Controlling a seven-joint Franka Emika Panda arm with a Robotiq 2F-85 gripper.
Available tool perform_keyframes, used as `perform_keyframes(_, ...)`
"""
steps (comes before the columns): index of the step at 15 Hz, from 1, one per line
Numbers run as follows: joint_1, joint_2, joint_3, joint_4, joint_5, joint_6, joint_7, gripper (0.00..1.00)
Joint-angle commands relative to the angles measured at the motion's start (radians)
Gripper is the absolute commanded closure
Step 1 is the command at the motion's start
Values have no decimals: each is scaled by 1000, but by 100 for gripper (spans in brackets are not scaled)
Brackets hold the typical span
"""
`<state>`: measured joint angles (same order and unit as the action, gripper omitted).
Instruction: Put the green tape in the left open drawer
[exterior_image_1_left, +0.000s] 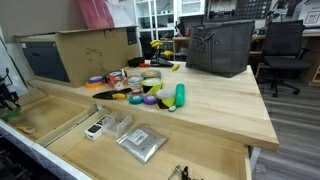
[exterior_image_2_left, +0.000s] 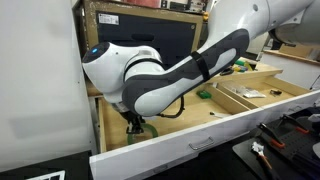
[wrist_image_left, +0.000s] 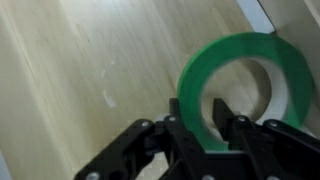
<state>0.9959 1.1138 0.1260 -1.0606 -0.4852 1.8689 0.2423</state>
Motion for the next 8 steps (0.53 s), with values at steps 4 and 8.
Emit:
perform_keyframes(4, 3, -16, 6, 88, 4, 6, -32, 5)
perform_keyframes(8, -35, -45, -24, 149, -2, -28, -42, 0)
